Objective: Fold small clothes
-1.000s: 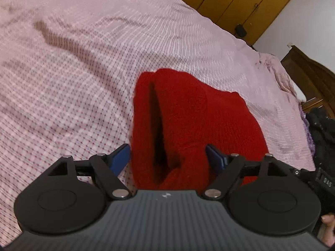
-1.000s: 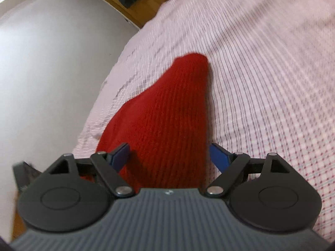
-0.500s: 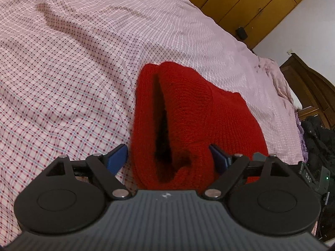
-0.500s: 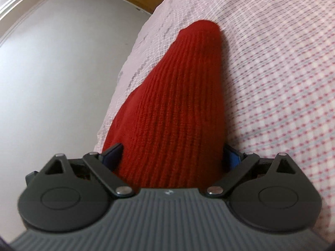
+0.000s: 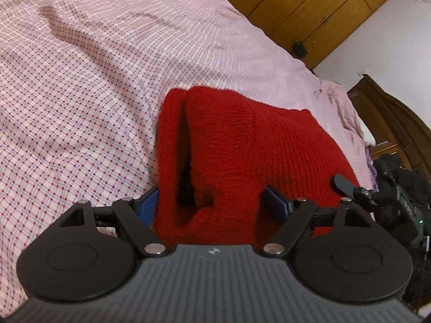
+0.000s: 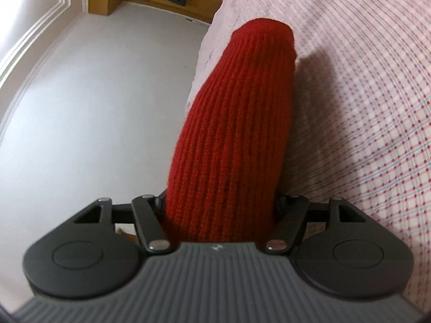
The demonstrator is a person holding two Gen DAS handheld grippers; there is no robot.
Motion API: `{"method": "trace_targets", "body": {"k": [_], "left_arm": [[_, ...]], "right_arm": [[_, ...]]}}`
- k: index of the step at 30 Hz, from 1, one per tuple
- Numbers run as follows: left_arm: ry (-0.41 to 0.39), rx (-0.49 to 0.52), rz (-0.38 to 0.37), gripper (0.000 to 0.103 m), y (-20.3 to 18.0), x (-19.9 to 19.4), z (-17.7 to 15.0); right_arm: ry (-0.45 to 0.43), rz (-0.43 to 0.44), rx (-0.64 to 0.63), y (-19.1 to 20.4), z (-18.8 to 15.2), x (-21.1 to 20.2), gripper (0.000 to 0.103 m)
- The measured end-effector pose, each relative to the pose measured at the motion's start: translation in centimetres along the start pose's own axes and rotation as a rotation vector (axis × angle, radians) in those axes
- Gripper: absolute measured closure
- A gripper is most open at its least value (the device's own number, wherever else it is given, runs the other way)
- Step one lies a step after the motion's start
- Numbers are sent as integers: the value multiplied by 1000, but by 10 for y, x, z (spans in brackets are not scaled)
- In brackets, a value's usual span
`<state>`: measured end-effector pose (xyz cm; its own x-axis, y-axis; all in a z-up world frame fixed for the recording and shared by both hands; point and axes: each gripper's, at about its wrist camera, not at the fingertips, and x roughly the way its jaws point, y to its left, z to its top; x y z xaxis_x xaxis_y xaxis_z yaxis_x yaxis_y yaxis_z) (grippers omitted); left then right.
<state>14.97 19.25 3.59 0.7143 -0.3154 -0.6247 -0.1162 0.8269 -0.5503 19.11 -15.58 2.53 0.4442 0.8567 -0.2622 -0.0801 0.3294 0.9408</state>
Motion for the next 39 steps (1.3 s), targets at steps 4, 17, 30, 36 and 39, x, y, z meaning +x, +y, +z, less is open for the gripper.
{"method": "trace_targets", "body": {"k": [4, 17, 30, 36, 39], "left_arm": [[-12, -39, -46, 20, -1, -17, -7], [38, -12, -143, 20, -61, -67, -78], [144, 198, -92, 20, -126, -76, -163], [170, 243, -8, 20, -125, -64, -184], [163, 288, 24, 20, -129, -65, -190]], "right_arm": [[-3, 39, 4, 16, -2, -16, 36], [25, 0, -16, 19, -33, -126, 36], [-10, -224, -66, -33, -58, -200, 36], [26, -363, -242, -47, -64, -180, 34], [54, -377, -294, -43, -68, -176, 34]]}}
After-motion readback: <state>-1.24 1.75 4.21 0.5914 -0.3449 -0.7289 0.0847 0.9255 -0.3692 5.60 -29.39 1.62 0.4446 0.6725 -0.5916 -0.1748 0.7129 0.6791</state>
